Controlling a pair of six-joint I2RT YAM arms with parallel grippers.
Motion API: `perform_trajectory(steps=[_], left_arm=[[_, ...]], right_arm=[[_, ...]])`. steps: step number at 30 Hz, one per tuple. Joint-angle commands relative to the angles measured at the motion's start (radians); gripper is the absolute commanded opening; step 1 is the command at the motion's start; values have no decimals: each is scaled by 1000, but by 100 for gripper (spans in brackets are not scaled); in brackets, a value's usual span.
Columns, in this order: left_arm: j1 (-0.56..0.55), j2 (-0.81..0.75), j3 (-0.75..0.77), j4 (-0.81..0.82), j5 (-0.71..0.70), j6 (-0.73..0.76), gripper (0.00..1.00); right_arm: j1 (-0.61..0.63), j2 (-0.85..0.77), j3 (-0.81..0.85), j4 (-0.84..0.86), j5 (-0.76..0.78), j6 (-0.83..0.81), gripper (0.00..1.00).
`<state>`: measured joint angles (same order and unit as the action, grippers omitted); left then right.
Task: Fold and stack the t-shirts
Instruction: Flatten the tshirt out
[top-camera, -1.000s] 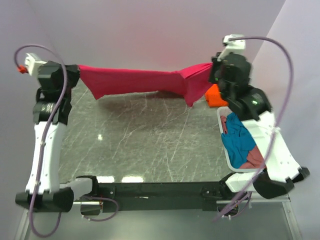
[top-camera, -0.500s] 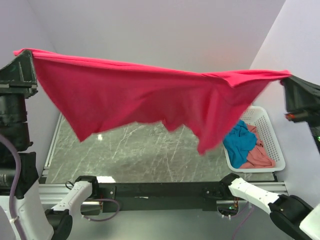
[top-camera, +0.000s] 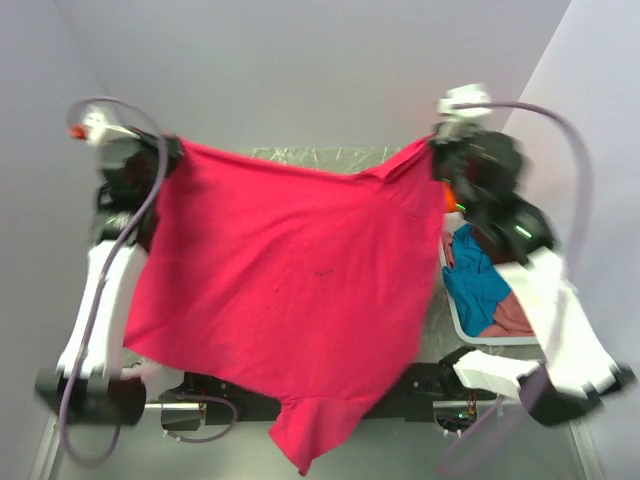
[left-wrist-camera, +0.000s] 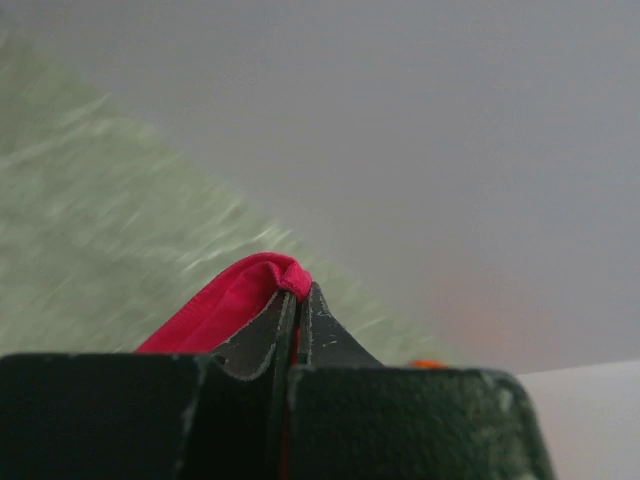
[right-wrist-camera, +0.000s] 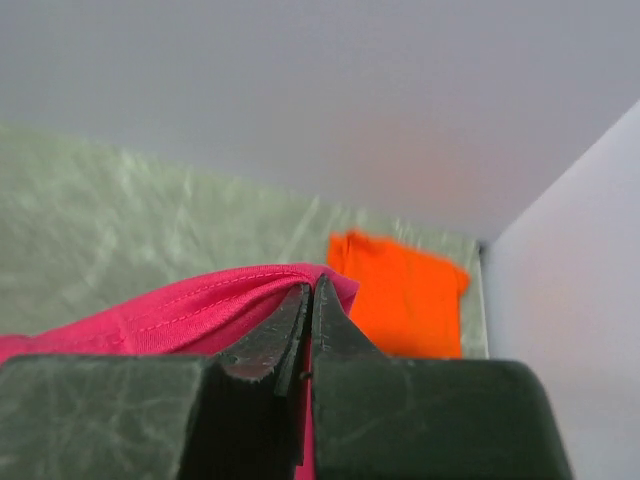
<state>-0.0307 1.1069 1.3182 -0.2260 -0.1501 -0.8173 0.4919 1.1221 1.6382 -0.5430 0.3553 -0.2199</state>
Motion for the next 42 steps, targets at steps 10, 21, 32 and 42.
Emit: perform_trajectory(steps=[10,21,32,42], left_arm=[[12,894,347,53,-151,106,1],[54,1134,533,100,-54,81,1],[80,1072,504,70,-11,67,1],[75,550,165,128,-100,33,1]], right_arm=[[-144,828,213,72,-121,-21,0],[-164,1132,468,109,-157,59,0],[-161,1001,353,-20,-142,189,0],[-99,458,31,86,-114,228,0]])
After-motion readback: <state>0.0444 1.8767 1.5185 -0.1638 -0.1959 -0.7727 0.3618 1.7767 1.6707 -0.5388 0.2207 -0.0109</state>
